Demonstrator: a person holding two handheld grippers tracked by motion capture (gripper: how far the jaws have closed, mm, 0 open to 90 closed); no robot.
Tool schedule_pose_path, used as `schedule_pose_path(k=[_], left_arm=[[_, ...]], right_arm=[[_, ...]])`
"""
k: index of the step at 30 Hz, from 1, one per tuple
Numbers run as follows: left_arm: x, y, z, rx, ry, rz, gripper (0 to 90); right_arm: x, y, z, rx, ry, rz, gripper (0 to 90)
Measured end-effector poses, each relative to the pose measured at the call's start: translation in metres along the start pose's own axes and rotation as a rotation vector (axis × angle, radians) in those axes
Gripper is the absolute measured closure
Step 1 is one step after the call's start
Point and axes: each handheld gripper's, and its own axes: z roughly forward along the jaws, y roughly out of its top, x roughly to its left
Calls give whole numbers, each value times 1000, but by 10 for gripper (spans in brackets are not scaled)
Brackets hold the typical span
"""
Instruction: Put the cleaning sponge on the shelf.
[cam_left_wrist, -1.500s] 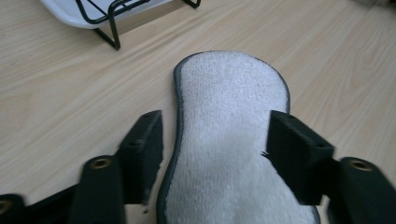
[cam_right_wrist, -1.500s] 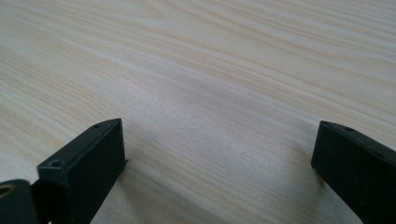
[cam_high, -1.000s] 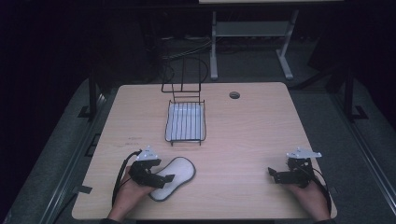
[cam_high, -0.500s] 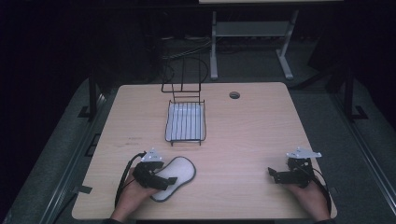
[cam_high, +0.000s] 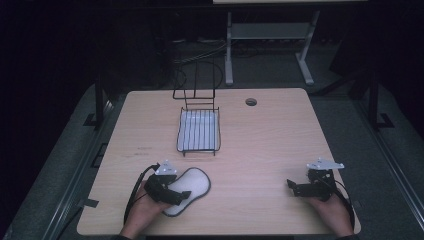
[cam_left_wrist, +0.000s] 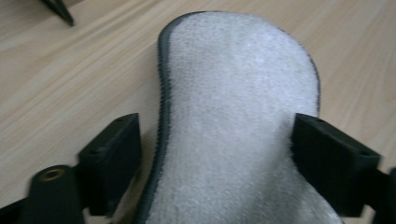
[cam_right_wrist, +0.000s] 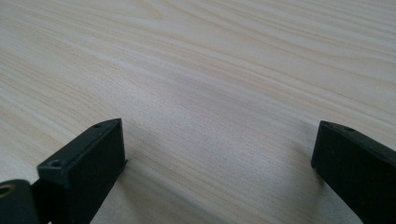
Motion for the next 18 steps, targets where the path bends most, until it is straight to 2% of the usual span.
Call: schedule_pose_path(k=[2, 5, 10, 13, 15, 18], left_arm=[[-1, 1, 0, 2, -7, 4, 255], [0, 0, -1, -2, -14, -1, 275], [3, -2, -3, -22, -36, -40, 330], [4, -2, -5, -28, -49, -44, 365], [4, -1, -8, -32, -45, -29, 414], [6, 0, -14, -55, -56, -32, 508]], right_arm=[[0, 0, 0, 0, 0, 1, 24], [0, 0, 0, 0, -1, 1, 23], [0, 0, 0, 0, 0, 1, 24], [0, 0, 0, 0, 0, 1, 24], [0, 0, 0, 0, 0, 0, 24], [0, 0, 0, 0, 0, 1, 24]])
